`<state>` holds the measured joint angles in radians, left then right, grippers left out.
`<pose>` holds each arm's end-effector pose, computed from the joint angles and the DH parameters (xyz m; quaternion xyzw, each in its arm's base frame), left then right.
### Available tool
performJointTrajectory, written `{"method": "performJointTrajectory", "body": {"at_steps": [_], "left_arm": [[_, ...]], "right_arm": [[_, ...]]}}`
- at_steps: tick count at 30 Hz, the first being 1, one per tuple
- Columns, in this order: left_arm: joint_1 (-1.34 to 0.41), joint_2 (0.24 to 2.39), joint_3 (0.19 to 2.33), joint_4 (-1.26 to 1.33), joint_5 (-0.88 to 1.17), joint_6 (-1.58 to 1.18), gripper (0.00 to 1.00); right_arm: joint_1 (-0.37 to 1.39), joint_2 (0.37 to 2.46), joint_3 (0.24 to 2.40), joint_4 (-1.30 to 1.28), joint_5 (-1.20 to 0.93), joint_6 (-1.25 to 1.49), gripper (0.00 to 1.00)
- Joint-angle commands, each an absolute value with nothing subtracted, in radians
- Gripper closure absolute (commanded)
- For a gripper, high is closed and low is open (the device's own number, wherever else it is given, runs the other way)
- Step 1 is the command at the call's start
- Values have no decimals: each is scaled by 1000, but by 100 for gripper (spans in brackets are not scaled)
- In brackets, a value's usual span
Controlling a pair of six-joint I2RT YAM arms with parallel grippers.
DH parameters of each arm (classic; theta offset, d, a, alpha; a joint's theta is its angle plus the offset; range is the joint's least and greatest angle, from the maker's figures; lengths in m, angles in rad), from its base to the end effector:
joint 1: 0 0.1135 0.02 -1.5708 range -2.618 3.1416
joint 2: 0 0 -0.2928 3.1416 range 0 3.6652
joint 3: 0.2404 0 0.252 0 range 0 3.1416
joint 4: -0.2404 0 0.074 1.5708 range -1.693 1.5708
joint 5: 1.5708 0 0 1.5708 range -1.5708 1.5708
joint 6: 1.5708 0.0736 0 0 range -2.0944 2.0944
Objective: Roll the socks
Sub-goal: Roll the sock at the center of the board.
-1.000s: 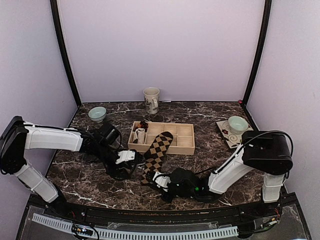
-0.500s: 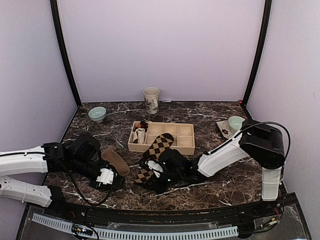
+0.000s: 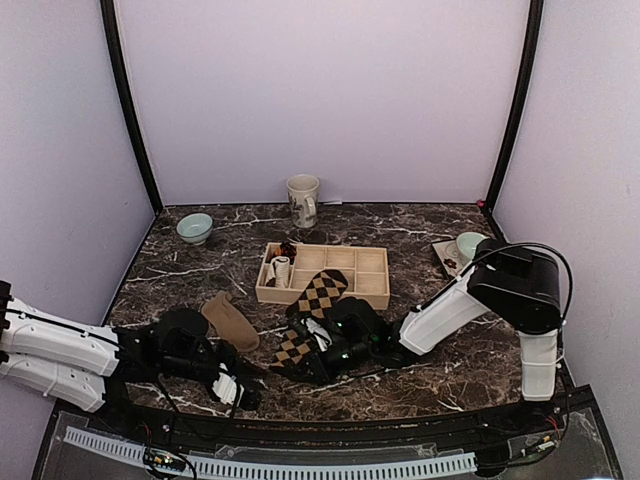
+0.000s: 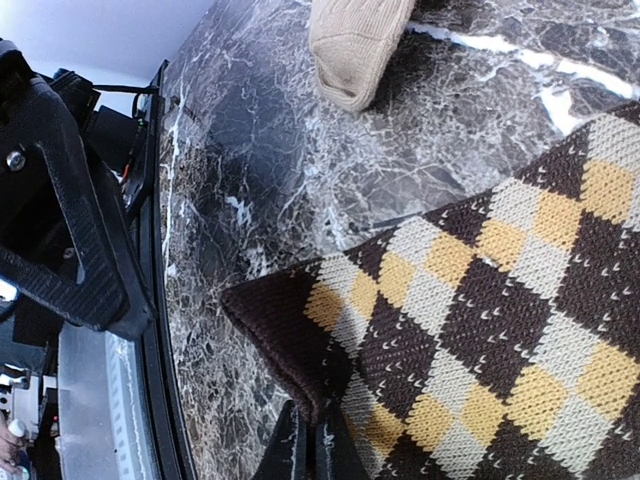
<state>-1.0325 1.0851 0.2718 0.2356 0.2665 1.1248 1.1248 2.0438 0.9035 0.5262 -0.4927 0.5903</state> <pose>0.0944 -0.1959 0.1567 0.7979 0.3560 -0.0949 0.4771 0.1513 0.3971 0.0968 -0.3356 0.8007 0.4792 0.1284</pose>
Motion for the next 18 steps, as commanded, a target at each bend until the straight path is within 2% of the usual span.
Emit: {"method": "performJointTrajectory", "body": {"at_steps": [1, 18], "left_arm": [[-1039, 1178, 237, 515, 247, 1216, 73], [-1042, 1343, 239, 585, 202, 1344, 71]], "right_arm": [[1117, 2115, 844, 418, -529, 632, 100], [1092, 2132, 845, 404, -554, 601, 100]]}}
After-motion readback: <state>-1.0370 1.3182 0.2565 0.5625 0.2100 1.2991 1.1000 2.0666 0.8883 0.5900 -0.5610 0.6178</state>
